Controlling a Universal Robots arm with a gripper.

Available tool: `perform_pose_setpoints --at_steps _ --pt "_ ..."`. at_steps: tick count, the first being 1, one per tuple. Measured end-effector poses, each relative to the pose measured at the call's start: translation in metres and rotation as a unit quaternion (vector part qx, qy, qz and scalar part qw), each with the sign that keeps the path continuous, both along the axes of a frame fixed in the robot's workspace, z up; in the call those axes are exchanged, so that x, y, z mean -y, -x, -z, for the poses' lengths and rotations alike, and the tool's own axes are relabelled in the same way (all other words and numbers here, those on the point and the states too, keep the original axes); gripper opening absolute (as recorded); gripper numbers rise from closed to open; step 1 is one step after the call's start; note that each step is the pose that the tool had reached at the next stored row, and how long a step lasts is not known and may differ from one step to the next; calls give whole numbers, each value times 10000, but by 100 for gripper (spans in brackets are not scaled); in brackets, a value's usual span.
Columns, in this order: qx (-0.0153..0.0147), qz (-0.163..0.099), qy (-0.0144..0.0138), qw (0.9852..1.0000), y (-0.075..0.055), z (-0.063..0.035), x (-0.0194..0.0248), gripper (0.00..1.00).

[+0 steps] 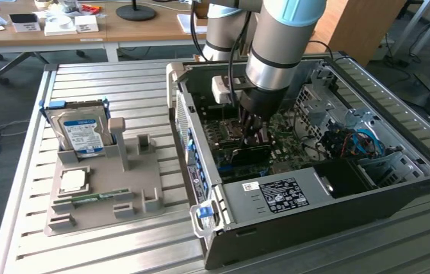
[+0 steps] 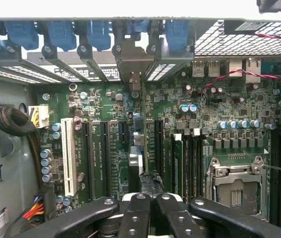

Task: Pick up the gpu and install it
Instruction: 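Press down on the gpu until it lock into place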

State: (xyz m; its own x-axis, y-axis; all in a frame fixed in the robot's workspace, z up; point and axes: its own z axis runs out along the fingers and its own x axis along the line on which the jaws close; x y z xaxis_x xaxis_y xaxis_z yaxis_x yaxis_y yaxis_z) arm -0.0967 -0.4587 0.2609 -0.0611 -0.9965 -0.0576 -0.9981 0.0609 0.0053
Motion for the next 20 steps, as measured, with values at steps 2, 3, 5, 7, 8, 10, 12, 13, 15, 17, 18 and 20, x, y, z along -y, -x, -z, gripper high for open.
perform_pose_setpoints --at_steps 2,3,5,7,8,10,12,13,15,17,18,20 --pt "0 0 2 10000 0 5 0 11" --pt "0 0 2 10000 0 6 0 11" --pt "0 0 1 10000 0 7 0 11" --pt "0 0 0 10000 0 8 0 11" --pt "0 0 0 10000 0 8 0 11" --pt "2 0 0 10000 2 11 0 11" --pt "2 0 -1 10000 2 13 0 11" --pt "2 0 -2 10000 2 13 0 11" --pt "3 0 -3 10000 2 15 0 11" --pt "4 0 -3 10000 3 16 0 11" --pt "5 0 -2 10000 5 17 0 11" --pt "6 -1 -2 10000 8 18 0 11"
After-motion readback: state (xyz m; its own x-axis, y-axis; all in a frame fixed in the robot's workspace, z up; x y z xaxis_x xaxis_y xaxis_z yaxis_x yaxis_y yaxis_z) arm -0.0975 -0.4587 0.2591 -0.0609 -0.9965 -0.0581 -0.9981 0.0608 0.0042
